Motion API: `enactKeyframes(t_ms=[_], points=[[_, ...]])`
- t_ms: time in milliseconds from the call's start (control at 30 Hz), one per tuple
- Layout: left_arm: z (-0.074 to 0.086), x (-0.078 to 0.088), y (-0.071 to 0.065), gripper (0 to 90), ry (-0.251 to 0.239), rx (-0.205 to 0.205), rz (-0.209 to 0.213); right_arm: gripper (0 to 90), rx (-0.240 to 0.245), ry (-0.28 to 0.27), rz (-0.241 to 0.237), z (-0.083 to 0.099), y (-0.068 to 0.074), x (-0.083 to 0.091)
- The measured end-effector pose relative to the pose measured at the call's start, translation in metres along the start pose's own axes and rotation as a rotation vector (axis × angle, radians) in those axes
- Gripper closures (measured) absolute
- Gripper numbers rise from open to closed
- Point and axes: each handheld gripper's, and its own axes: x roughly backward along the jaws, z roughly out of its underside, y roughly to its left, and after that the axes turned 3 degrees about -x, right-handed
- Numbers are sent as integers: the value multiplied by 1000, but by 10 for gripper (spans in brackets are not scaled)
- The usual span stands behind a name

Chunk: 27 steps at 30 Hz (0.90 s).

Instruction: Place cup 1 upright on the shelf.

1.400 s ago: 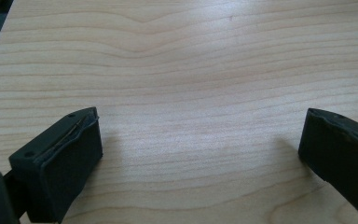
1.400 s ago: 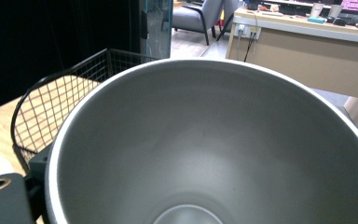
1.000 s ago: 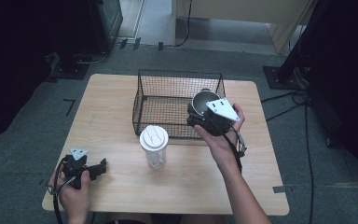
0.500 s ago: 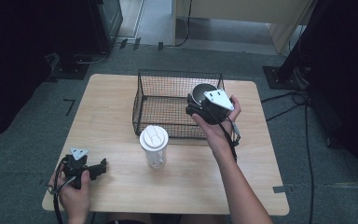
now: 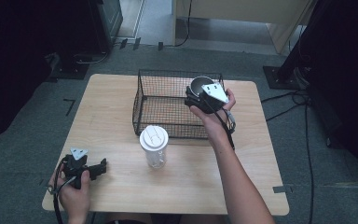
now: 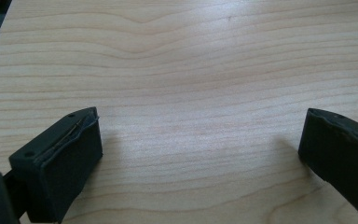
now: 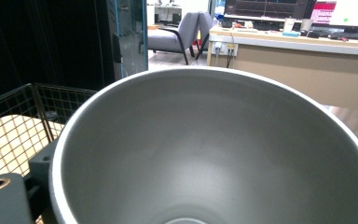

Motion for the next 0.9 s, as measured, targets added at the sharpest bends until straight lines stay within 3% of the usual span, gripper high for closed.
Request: enactKeyframes(t_ms=[567, 633, 900], points=[[0, 0, 0, 0, 3, -2, 1, 65, -37, 81, 28, 17, -7, -46], [0, 0, 0, 0, 3, -2, 1, 65, -16, 83, 26, 19, -4, -50], [0, 0, 0, 0, 3, -2, 1, 63, -35, 125, 7, 27, 3, -64]])
